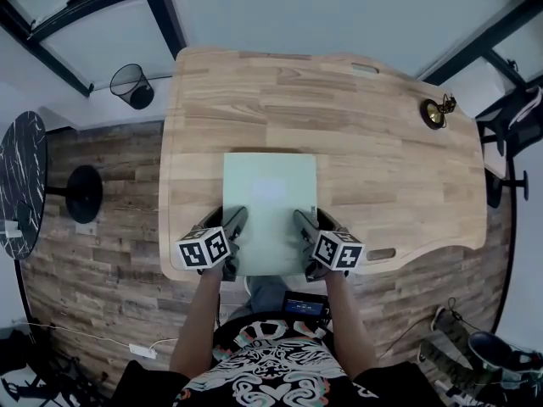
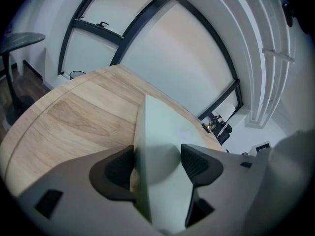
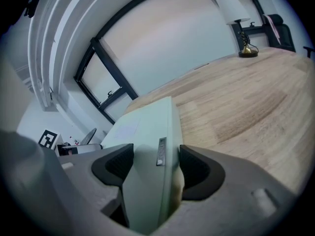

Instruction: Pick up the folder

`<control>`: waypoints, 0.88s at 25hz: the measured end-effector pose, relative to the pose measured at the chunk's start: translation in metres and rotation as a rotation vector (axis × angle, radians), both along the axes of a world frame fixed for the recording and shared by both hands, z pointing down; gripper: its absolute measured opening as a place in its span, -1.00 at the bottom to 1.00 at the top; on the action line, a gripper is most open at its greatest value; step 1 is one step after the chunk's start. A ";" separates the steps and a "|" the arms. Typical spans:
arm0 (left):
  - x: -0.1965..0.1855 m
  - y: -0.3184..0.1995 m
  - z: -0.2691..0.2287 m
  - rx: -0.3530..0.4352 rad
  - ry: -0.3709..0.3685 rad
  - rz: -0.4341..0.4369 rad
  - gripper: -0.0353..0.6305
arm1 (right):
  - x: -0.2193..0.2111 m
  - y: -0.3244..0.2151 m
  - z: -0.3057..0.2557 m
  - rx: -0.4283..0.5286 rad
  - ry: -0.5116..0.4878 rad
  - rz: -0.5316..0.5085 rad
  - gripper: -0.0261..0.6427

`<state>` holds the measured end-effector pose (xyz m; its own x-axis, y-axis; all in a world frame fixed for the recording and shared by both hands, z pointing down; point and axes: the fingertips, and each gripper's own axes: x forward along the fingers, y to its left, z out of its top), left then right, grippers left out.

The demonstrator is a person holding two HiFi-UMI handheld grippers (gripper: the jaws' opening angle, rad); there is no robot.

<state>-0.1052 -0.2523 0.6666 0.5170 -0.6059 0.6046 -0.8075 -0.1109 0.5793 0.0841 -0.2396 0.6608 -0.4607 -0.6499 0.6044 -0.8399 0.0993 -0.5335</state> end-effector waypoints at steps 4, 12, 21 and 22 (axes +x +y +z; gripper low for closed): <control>-0.001 -0.001 -0.011 0.027 -0.006 -0.006 0.00 | -0.002 -0.002 -0.009 0.018 0.005 -0.006 -0.08; 0.001 -0.003 -0.040 0.092 -0.016 -0.005 0.00 | 0.000 -0.003 -0.036 0.084 0.014 0.018 -0.08; -0.007 0.009 -0.065 0.130 -0.017 -0.013 0.00 | -0.009 0.005 -0.066 0.135 0.016 0.014 -0.08; -0.008 0.011 -0.068 0.135 -0.014 -0.015 0.00 | -0.010 0.006 -0.069 0.142 0.015 0.012 -0.08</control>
